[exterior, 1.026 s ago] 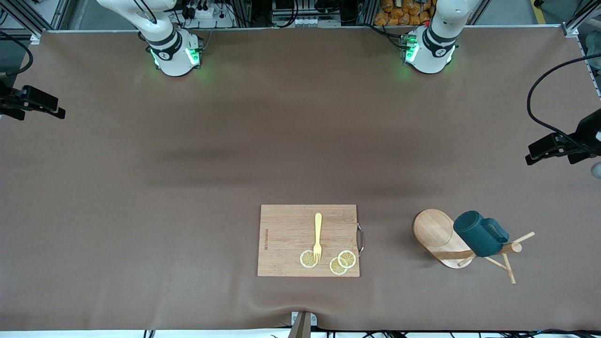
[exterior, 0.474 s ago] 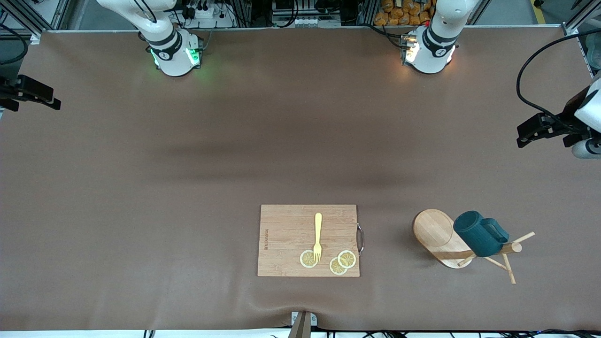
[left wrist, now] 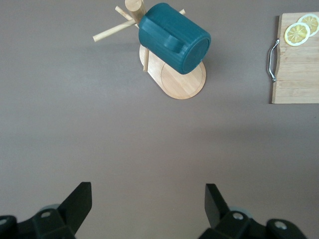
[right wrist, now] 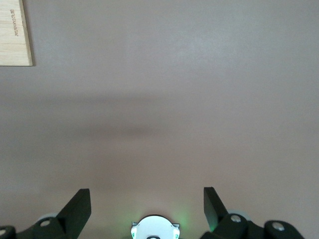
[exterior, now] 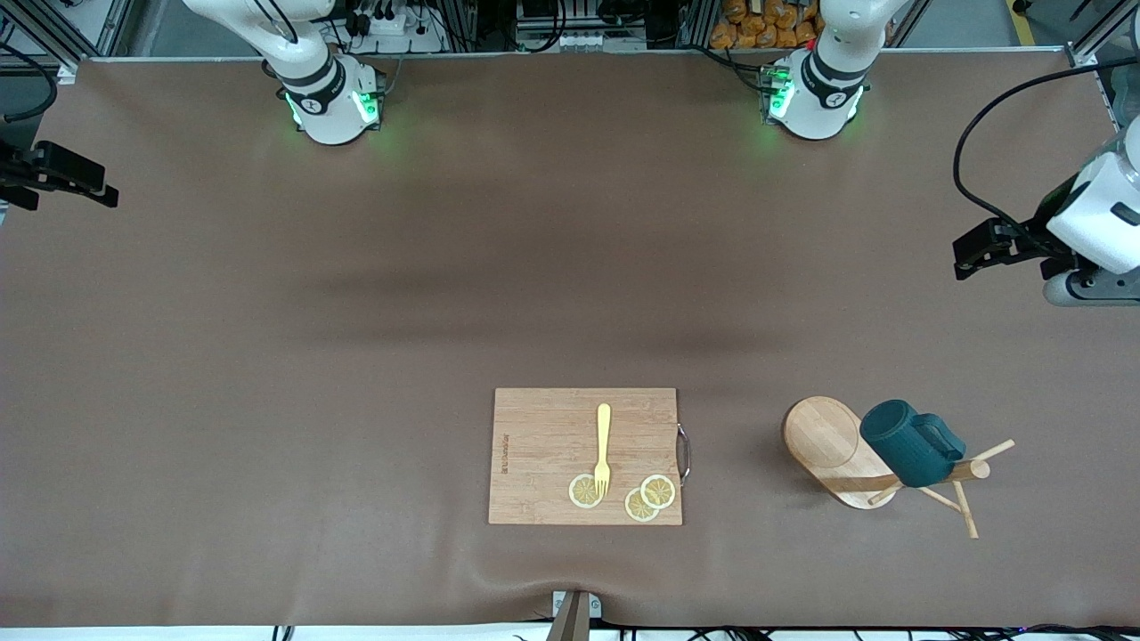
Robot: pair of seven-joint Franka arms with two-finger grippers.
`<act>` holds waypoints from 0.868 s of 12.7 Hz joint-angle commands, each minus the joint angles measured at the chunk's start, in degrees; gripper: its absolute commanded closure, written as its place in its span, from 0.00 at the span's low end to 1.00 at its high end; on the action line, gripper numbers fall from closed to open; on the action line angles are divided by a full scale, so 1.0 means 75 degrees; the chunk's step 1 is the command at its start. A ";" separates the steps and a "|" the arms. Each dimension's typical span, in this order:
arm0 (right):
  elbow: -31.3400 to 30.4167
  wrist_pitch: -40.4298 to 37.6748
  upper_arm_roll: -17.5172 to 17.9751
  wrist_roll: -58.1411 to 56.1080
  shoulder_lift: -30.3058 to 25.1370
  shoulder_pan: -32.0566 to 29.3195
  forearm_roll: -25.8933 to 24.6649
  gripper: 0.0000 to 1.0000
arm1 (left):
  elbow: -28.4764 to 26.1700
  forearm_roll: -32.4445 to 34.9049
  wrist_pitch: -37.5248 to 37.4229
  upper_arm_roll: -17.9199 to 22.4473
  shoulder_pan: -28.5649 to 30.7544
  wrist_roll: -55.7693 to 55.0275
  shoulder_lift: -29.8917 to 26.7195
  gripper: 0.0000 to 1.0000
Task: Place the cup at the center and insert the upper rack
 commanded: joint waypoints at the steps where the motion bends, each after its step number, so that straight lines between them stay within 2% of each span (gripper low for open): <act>1: 0.0073 -0.0107 -0.0023 0.0045 -0.0035 0.0084 -0.0149 0.00 | -0.0115 -0.0385 -0.0114 0.1402 -0.1192 0.0105 -0.0613 0.00; 3: 0.0073 -0.0107 -0.0023 0.0032 -0.0035 0.0072 -0.0160 0.00 | -0.0174 -0.0491 -0.0126 0.2338 -0.2129 0.0046 -0.0754 0.00; 6: 0.0073 -0.0107 -0.0035 0.0032 -0.0035 0.0072 -0.0160 0.00 | -0.0267 -0.1028 -0.0325 0.4073 -0.3676 -0.0012 -0.0884 0.00; 10: 0.0073 -0.0049 -0.0023 0.0126 -0.0035 0.0084 -0.0160 0.00 | -0.0840 -0.1241 -0.0325 0.5633 -0.5142 -0.0036 -0.1235 0.00; 11: 0.0073 -0.0014 -0.0012 0.0126 -0.0035 0.0095 -0.0172 0.00 | -0.0958 -0.1287 -0.0325 0.5869 -0.5366 -0.0047 -0.1305 0.00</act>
